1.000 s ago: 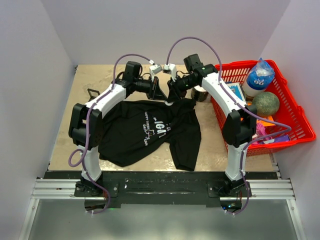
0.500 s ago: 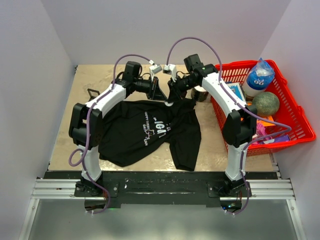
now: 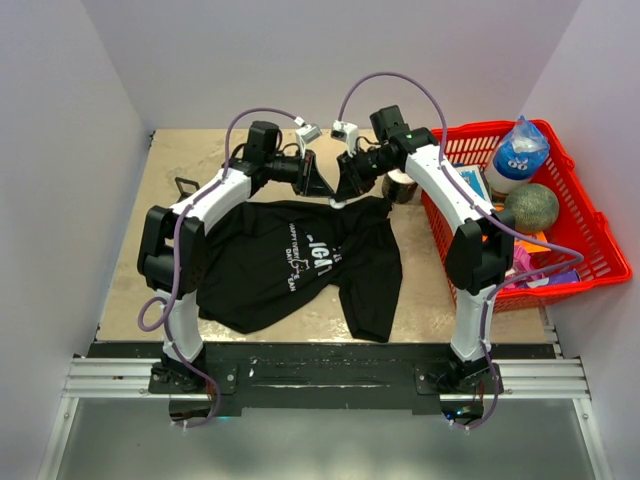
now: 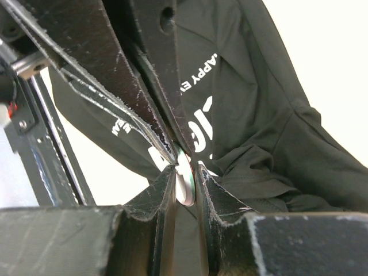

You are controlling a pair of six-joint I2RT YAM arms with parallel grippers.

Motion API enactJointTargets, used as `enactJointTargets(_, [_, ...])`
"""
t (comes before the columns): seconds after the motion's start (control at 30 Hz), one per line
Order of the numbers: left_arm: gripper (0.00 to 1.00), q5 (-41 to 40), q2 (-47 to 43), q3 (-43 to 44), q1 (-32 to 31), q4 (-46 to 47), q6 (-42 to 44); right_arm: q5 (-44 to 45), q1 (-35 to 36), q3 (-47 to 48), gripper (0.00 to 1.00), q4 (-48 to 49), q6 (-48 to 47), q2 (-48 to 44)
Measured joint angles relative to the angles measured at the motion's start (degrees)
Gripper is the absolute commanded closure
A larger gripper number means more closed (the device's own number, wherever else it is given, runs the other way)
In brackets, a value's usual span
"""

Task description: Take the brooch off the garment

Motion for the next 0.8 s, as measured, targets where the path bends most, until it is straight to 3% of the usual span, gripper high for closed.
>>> enactJointTargets(0.23, [1.00, -2.4, 0.0, -0.3, 0.0, 0.9, -1.8, 0.7, -0.3, -0.8, 0.94, 2.2, 6.3, 0.1])
enactJointTargets(0.5, [1.00, -4.1, 0.0, -1.7, 0.0, 1.9, -3.9, 1.1, -0.3, -1.7, 0.98, 3.7, 10.1, 1.0])
enactJointTargets(0.63, [1.00, -5.0, 0.0, -2.1, 0.0, 2.0, -4.5, 1.0, -0.4, -1.6, 0.90, 4.0, 11.2, 1.7])
enactJointTargets(0.8, [1.00, -5.1, 0.0, -2.4, 0.2, 2.6, -5.8, 1.0, -0.4, -1.5, 0.93, 4.1, 12.7, 2.0])
